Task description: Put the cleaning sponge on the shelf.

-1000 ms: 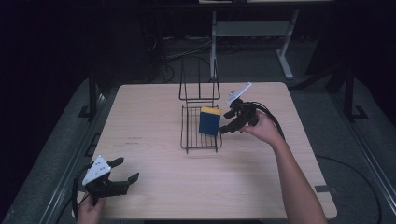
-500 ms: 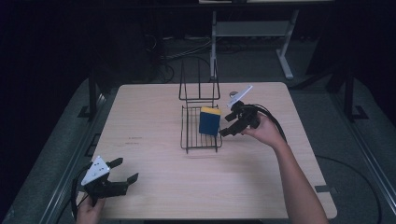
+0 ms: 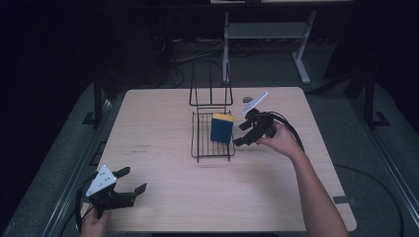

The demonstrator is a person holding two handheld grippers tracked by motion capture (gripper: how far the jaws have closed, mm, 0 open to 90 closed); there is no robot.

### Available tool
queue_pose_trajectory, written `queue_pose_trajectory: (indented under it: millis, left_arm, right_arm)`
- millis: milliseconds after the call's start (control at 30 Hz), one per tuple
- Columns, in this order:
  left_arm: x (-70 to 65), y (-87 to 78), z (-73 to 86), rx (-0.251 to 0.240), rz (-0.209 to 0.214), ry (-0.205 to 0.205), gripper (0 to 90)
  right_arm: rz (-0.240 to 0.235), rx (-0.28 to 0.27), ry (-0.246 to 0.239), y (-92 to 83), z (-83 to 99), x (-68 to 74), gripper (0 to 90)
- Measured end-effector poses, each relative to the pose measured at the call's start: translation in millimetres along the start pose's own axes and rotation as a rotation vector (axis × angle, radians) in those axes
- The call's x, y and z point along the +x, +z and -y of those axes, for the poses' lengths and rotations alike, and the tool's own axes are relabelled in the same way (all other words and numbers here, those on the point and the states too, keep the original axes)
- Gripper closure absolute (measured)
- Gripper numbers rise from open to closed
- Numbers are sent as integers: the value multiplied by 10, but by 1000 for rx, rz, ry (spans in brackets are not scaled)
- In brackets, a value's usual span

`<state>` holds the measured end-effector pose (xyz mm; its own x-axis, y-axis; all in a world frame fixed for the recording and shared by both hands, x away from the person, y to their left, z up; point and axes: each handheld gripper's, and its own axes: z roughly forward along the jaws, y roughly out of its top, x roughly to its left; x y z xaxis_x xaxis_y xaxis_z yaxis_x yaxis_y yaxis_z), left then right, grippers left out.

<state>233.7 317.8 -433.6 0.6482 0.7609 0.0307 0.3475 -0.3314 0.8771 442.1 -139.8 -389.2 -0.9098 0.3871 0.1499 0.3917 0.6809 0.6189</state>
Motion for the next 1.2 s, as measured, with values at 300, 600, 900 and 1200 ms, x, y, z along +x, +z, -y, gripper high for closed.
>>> queue_pose_trajectory:
  millis: [300, 600, 900, 1200]
  left_arm:
    - [-4, 4, -1, 0, 0, -3, 161]
    - [-11, 12, -3, 2, 2, -4, 162]
    - [-15, 14, -4, 2, 1, -2, 162]
    - [-14, 16, -5, 3, 1, 1, 161]
  right_arm:
    - [-3, 7, -1, -43, 26, 21, 193]
    - [7, -7, 1, -84, 110, 64, 193]
    - [12, 11, -6, -136, 155, 119, 189]
    - [17, -4, 3, -158, 251, 158, 188]
